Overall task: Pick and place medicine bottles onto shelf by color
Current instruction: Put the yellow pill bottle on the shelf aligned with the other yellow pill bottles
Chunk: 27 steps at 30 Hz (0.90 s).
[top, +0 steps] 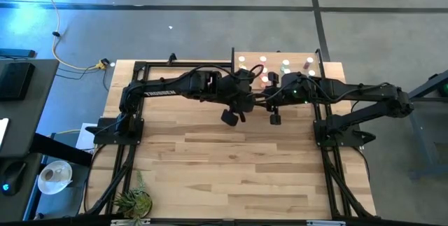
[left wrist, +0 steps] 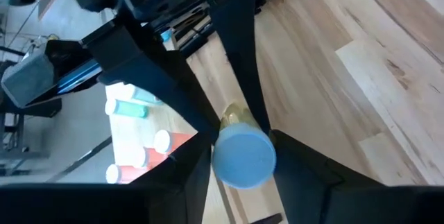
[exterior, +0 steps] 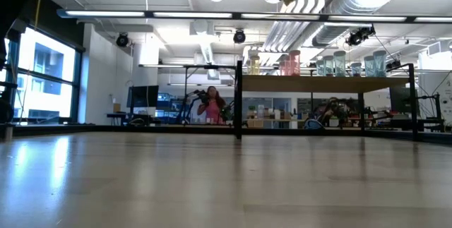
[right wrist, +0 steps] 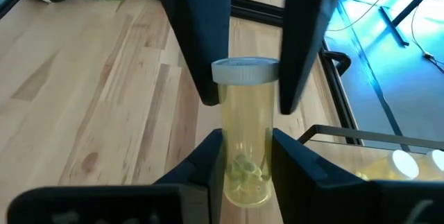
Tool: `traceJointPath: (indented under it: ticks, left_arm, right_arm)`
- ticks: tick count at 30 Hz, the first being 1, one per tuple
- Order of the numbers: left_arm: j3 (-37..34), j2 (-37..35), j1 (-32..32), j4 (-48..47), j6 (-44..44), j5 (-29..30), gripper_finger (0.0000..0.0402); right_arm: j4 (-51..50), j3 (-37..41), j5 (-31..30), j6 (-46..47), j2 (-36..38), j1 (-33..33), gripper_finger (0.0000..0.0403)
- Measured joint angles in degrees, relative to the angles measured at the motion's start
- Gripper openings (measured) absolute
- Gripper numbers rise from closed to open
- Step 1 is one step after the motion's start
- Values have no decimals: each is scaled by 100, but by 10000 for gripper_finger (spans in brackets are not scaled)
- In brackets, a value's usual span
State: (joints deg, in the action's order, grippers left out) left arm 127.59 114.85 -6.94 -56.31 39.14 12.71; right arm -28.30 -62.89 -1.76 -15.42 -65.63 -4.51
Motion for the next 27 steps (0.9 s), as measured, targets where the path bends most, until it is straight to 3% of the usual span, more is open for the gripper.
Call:
traceJointPath:
  ticks: [9,14,21,27]
  left_arm:
    - [0,1,104,2,-143,464,203]
    - [-4,-24,181,-16,-297,708,213]
    - [2,-296,25,-440,-739,-166,209]
    - [-36,-508,-345,-748,-1245,-1099,209]
  right_arm:
    - [-16,0,-129,37,0,4,83]
    - [-19,0,-140,37,7,4,83]
    - [-23,0,-168,269,15,4,83]
    - [-66,-2,-567,464,55,4,83]
